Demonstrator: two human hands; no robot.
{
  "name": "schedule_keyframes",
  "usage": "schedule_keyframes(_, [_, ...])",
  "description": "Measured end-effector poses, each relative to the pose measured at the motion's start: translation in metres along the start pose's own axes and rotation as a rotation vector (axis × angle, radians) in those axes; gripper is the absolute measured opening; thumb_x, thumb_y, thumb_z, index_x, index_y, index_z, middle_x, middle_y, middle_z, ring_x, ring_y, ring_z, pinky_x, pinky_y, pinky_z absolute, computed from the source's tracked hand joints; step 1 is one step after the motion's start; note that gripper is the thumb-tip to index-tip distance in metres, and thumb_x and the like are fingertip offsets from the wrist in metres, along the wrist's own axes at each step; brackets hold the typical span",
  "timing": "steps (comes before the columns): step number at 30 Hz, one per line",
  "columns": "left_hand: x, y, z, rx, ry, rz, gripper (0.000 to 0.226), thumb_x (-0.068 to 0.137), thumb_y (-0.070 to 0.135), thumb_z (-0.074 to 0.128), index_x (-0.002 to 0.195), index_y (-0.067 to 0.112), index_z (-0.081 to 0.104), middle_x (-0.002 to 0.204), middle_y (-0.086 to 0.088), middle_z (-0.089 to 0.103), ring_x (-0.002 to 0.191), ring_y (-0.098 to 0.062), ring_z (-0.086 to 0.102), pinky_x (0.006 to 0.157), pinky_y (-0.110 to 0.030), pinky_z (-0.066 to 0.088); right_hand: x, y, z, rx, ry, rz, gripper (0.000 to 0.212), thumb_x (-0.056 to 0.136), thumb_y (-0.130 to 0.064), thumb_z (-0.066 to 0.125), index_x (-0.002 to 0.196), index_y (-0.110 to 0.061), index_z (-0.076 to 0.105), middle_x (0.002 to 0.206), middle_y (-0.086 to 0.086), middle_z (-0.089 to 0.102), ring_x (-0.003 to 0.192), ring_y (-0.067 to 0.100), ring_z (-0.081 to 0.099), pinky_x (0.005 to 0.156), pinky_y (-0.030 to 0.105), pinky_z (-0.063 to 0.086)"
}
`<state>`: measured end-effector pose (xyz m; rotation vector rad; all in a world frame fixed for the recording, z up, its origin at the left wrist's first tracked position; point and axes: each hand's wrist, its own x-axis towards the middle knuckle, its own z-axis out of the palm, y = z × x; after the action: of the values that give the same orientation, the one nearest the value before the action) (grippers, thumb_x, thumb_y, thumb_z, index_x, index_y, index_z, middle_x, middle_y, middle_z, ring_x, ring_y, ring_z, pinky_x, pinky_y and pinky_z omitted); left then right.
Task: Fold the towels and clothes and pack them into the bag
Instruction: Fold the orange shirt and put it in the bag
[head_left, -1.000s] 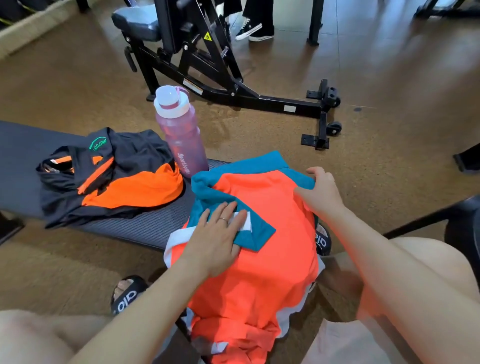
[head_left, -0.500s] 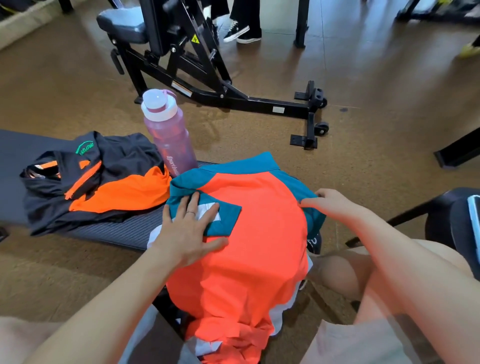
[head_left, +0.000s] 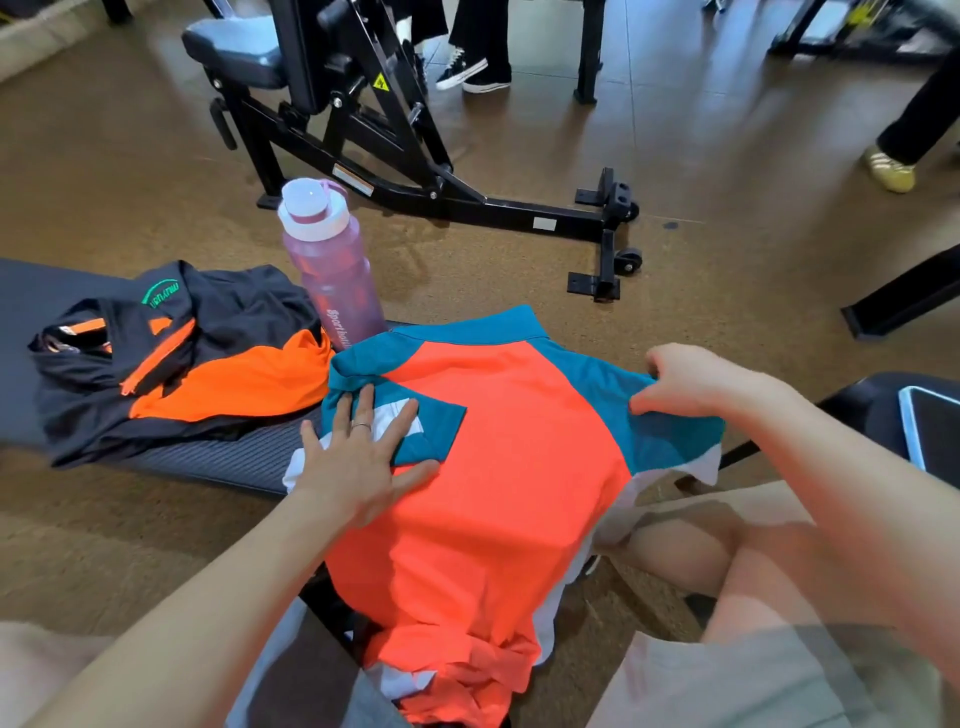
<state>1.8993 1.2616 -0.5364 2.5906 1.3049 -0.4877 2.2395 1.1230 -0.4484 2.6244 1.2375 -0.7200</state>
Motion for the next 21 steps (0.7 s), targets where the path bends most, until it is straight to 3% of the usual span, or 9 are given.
schedule_keyframes(3, [0.001,0.006,-0.006,-0.024,-0.004,-0.022,0.085,0.081,0.089,0.016,0.155,0.054,-0.006,0.169,-0.006,-0.016,0.156,-0.029,-0.011,0.118,-0.068,0.005,-0.015,-0.044,-0.021,0.275,-0.077,-0.059,0.024,0.077,-0.024,0.075,0.077,-0.014,0.053,0.071,0.006,0.053,0.062,0.020,0.052,0.054,0.027,0.041])
schedule_keyframes(6, [0.001,0.010,-0.013,-0.052,-0.007,-0.032,0.078,0.086,0.085,0.016,0.156,0.054,0.000,0.169,-0.005,-0.016,0.156,-0.028,-0.011,0.119,-0.067,0.006,-0.025,-0.102,-0.005,0.810,-0.404,-0.083,0.026,0.086,-0.009,0.074,0.101,-0.010,0.053,0.088,0.012,0.051,0.084,0.024,0.058,0.067,0.028,0.055])
schedule_keyframes(8, [0.001,0.009,-0.015,-0.078,-0.012,-0.042,0.071,0.091,0.080,0.019,0.156,0.054,0.004,0.169,-0.004,-0.013,0.156,-0.026,-0.009,0.119,-0.065,0.008,-0.027,-0.128,0.017,1.073,-0.640,-0.080,0.018,0.091,-0.001,0.067,0.098,-0.008,0.051,0.096,0.010,0.047,0.091,0.026,0.059,0.082,0.035,0.061])
schedule_keyframes(9, [0.000,0.007,-0.015,-0.075,-0.007,-0.038,0.069,0.093,0.077,0.019,0.156,0.053,0.006,0.170,-0.005,-0.011,0.156,-0.026,-0.007,0.120,-0.064,0.009,-0.028,-0.134,0.026,1.119,-0.682,-0.091,0.013,0.092,0.000,0.065,0.099,-0.004,0.054,0.098,0.010,0.047,0.090,0.027,0.058,0.094,0.042,0.058])
schedule_keyframes(11, [-0.003,0.004,-0.014,-0.014,0.068,0.022,0.074,0.092,0.076,0.018,0.158,0.044,0.017,0.168,-0.012,0.005,0.154,-0.030,0.008,0.119,-0.057,0.015,-0.028,-0.128,0.034,1.065,-0.568,-0.135,0.024,0.093,-0.001,0.061,0.116,0.004,0.057,0.103,0.010,0.049,0.095,0.025,0.054,0.100,0.042,0.054])
schedule_keyframes(14, [-0.013,0.014,-0.017,-0.067,0.266,0.233,0.083,0.080,0.077,0.027,0.135,0.019,0.051,0.135,-0.014,0.046,0.123,-0.035,0.045,0.103,-0.046,0.038,-0.027,-0.099,0.045,0.701,-0.179,-0.128,0.033,0.089,-0.008,0.064,0.121,-0.011,0.058,0.103,0.008,0.055,0.091,0.020,0.055,0.081,0.035,0.052])
schedule_keyframes(17, [-0.023,0.044,-0.018,-0.184,0.259,0.322,0.070,0.073,0.083,0.044,0.096,0.017,0.050,0.098,0.000,0.046,0.092,-0.023,0.044,0.082,-0.040,0.041,-0.035,-0.081,0.064,0.574,-0.194,-0.128,0.038,0.086,-0.011,0.064,0.122,-0.016,0.052,0.092,0.006,0.058,0.075,0.021,0.058,0.068,0.037,0.055])
schedule_keyframes(19, [-0.026,0.058,-0.016,-0.139,0.187,0.326,0.068,0.072,0.083,0.050,0.093,0.018,0.047,0.095,0.000,0.046,0.090,-0.022,0.045,0.079,-0.040,0.041,-0.040,-0.081,0.077,0.474,-0.179,-0.230,0.048,0.084,-0.017,0.069,0.129,-0.017,0.051,0.088,-0.002,0.057,0.072,0.014,0.055,0.063,0.030,0.048])
schedule_keyframes(21, [-0.023,0.061,-0.014,-0.103,0.169,0.327,0.049,0.083,0.061,0.057,0.098,0.016,0.047,0.100,-0.003,0.051,0.096,-0.027,0.052,0.080,-0.042,0.044,-0.045,-0.084,0.088,0.328,-0.057,-0.334,0.053,0.085,-0.030,0.072,0.131,-0.017,0.049,0.094,-0.003,0.053,0.080,0.015,0.052,0.066,0.030,0.035])
